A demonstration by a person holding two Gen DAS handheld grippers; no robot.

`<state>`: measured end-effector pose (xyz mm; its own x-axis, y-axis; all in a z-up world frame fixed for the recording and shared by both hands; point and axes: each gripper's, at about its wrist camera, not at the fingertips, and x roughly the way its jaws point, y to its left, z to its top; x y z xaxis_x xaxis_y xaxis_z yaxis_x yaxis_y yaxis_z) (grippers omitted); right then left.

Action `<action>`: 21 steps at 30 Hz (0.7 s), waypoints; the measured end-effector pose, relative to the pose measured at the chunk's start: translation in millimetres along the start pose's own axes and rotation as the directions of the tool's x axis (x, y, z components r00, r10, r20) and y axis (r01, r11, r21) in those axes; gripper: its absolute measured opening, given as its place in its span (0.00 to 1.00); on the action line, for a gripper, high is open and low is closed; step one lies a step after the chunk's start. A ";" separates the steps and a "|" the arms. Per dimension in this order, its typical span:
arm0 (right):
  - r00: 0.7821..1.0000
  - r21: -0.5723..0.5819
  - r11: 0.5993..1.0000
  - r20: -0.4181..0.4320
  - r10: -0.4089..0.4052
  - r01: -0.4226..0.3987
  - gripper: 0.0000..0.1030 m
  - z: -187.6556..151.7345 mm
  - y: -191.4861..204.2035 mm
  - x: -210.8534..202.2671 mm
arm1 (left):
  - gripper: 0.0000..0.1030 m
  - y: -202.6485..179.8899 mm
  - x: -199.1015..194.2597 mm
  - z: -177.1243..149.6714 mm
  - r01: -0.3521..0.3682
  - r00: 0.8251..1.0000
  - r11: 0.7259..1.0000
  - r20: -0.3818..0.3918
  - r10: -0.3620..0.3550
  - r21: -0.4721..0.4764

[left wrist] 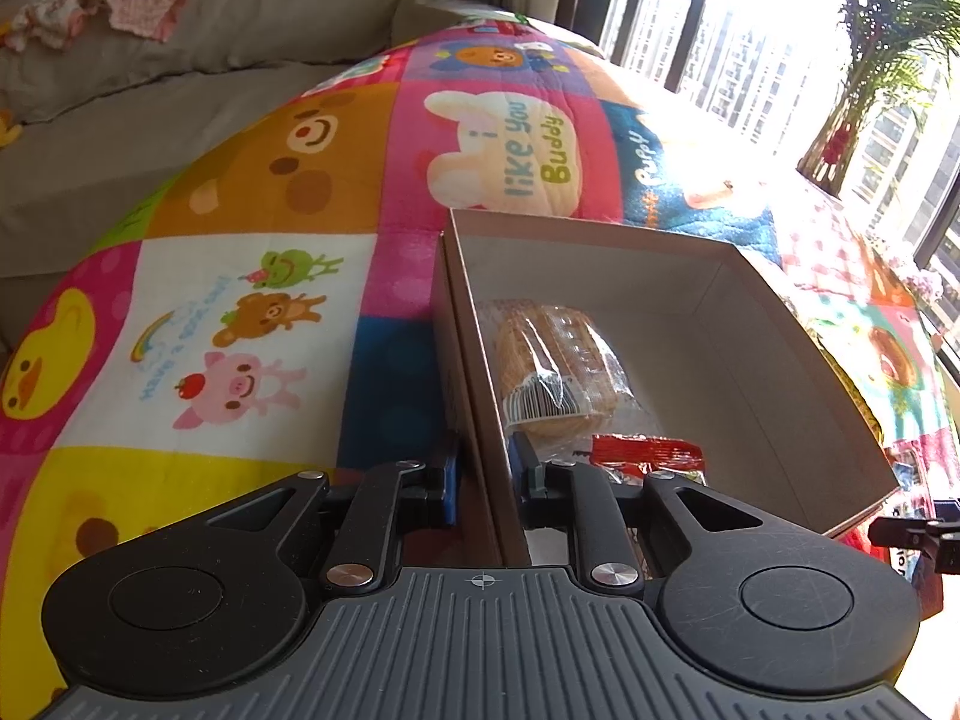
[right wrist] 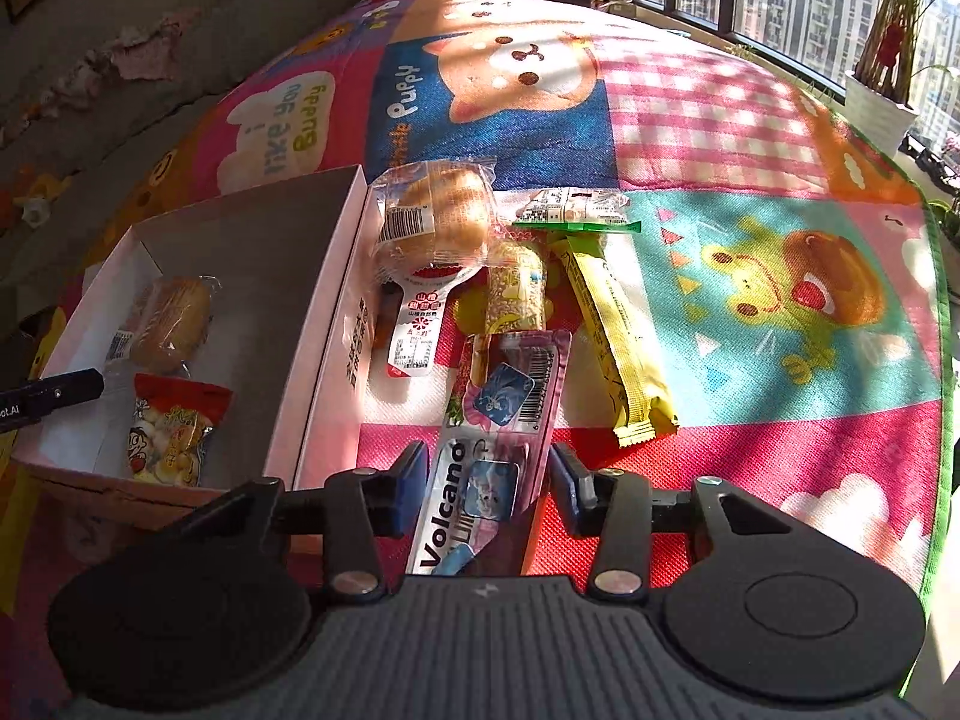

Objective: Organize objects
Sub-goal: 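Grasp the pink Volcano stick pack with the right tool, then lift the Volcano pack and carry it toward the box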

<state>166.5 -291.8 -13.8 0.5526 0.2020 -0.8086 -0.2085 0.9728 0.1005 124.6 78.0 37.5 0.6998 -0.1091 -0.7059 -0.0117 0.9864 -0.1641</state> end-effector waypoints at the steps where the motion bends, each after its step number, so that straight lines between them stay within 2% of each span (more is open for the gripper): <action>1: 1.000 -0.009 1.000 -0.012 0.004 -0.005 0.42 -6.7 -0.3 -3.5 | 0.19 0.5 0.0 -0.2 0.000 1.000 1.000 0.000 0.000 0.000; 6: 0.997 -0.025 0.999 -0.063 0.034 -0.035 0.42 -42.8 -2.3 -20.7 | 0.19 0.0 0.1 0.0 -0.007 1.000 1.000 -0.001 0.007 0.003; 9: 0.999 -0.042 0.999 -0.033 0.009 -0.011 0.44 -51.4 -0.7 -27.0 | 0.19 -0.9 0.1 0.1 -0.012 1.000 1.000 -0.004 0.012 0.007; 12: 0.998 -0.087 0.994 -0.002 -0.060 0.060 0.50 -54.5 4.9 -26.5 | 0.19 -1.8 -0.3 0.2 -0.015 1.000 1.000 -0.006 0.015 0.012; 15: 0.996 -0.111 0.990 0.020 -0.088 0.090 0.62 -56.9 8.1 -26.2 | 0.19 -2.0 -0.2 0.1 -0.017 1.000 1.000 -0.007 0.017 0.014; 19: 0.998 -0.065 0.996 0.019 -0.061 0.062 0.66 -64.6 5.6 -23.9 | 0.19 -2.4 0.5 0.2 -0.022 1.000 1.000 -0.009 0.022 0.016; 21: 0.997 -0.063 0.996 0.045 -0.057 0.060 0.71 -70.5 7.3 -23.9 | 0.19 -2.5 0.5 0.1 -0.023 1.000 1.000 -0.010 0.023 0.018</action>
<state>94.9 -297.5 -34.6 0.5991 0.1512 -0.7863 -0.2256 0.9741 0.0155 125.0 75.5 37.6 0.6922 -0.0873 -0.7164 -0.0149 0.9907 -0.1351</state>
